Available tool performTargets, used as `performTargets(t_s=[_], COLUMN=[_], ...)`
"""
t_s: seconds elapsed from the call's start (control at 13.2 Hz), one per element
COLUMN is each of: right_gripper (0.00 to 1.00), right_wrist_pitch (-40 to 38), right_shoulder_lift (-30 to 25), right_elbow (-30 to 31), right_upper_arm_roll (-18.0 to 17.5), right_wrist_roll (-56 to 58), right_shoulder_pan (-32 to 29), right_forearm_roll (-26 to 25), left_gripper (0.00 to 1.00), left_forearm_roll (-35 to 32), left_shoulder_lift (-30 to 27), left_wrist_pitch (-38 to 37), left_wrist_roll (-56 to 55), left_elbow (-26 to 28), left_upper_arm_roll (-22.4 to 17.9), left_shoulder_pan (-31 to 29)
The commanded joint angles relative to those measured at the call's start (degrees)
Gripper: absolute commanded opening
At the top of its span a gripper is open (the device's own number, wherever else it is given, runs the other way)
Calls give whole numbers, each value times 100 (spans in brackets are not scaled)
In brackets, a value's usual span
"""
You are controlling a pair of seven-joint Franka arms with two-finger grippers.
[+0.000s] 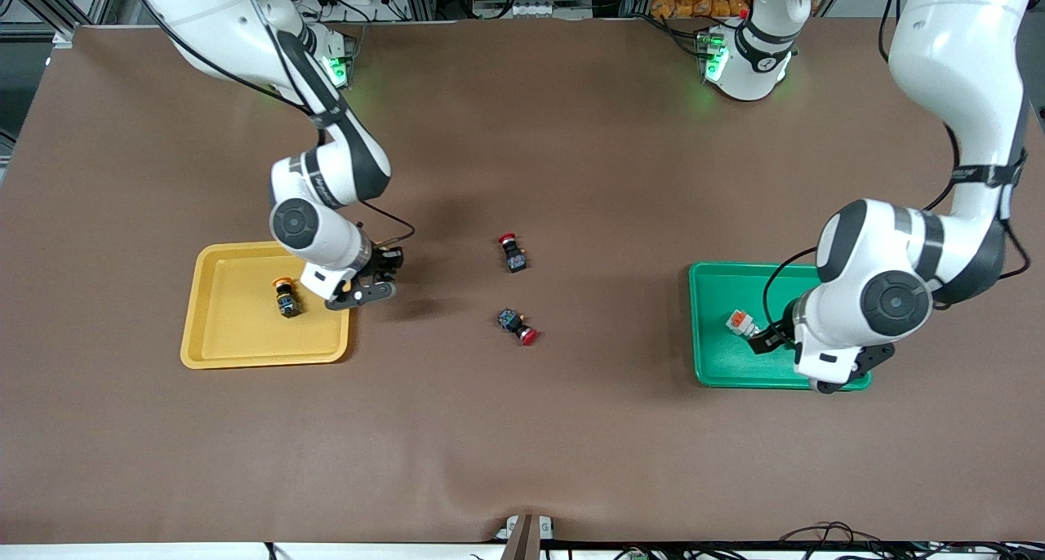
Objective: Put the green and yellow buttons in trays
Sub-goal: 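Place the buttons in the green and yellow trays with both grippers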
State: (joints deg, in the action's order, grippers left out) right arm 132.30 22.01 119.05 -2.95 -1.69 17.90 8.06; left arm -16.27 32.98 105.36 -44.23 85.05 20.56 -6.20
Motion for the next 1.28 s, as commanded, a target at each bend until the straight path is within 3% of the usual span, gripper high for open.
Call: performTargets(t_s=[0.0,0.3,0.83,0.91,1.13,1.21], right_gripper=[0,0,0,0,0,0], right_wrist_pitch=[-958,-1049,-91,-21,417,602], right_shoulder_lift=[-759,-593,84,128,408,523], right_elbow=[23,-285,-303,-303,-303,-303], right_upper_arm_roll=[-48,-57,-57,-57,-57,-57], right_wrist_roll=[685,1022,1022,1030,1144,1197], right_shoulder_pan=[-655,-1130,-1105,-1105,-1157,-1166], right_forearm_roll=[-15,-514,-551,-560,-621,-621], left_gripper=[100,100,100,100,100,100], left_forearm_roll=[10,45,351,431,1325,1415], left_shoulder_lift=[-143,-343,-1372,-1521,-2223,-2408], left_wrist_pitch=[-795,-1772,-2538,-2582,-2679,-2653], left_wrist_roll=[817,1908,2533,2551,2936,3042], left_elbow=[-426,-796,-779,-744,-499,-306], left_upper_arm_roll=[-17,-8,-34,-191,-1358,-1396], left_shoulder_pan=[5,-13,-57,22,628,612])
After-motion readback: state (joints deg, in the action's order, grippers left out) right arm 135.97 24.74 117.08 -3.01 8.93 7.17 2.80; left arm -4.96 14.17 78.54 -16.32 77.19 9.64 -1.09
